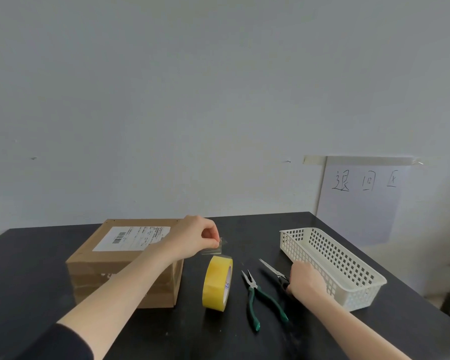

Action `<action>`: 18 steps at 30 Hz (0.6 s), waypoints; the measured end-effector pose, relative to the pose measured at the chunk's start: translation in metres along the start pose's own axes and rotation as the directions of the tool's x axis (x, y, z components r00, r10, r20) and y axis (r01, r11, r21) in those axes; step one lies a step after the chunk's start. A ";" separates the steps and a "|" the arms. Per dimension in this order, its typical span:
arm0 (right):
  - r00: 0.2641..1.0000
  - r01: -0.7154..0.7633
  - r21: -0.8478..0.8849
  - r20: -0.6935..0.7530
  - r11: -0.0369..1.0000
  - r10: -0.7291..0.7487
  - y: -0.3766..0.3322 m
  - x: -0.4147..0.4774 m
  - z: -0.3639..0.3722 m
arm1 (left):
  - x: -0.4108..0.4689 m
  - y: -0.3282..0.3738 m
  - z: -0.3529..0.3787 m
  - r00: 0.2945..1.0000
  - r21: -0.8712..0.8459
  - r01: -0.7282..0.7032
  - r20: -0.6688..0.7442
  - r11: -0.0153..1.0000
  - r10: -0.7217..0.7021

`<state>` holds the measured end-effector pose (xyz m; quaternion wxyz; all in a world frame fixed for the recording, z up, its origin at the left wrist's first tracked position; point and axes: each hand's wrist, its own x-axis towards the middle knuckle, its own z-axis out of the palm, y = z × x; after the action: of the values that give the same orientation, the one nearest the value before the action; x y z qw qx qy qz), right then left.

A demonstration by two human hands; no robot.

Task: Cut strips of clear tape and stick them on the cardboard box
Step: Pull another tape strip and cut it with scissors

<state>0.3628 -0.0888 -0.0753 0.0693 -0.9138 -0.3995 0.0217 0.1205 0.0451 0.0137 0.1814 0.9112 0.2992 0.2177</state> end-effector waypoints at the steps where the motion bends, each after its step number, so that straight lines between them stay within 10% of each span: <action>1: 1.000 0.003 -0.012 0.006 1.000 -0.002 0.000 0.000 0.000 | 0.000 0.000 0.000 1.000 -0.002 0.001 -0.001 1.000 -0.001; 18: 0.997 0.068 -0.077 0.041 0.995 -0.065 0.004 0.000 0.008 | -0.005 0.000 -0.005 1.000 -0.011 0.004 -0.011 1.000 -0.004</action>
<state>0.3652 -0.0901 -0.0842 0.0264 -0.9014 -0.4317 0.0215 0.1144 0.0434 0.0166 0.1852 0.9083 0.3007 0.2243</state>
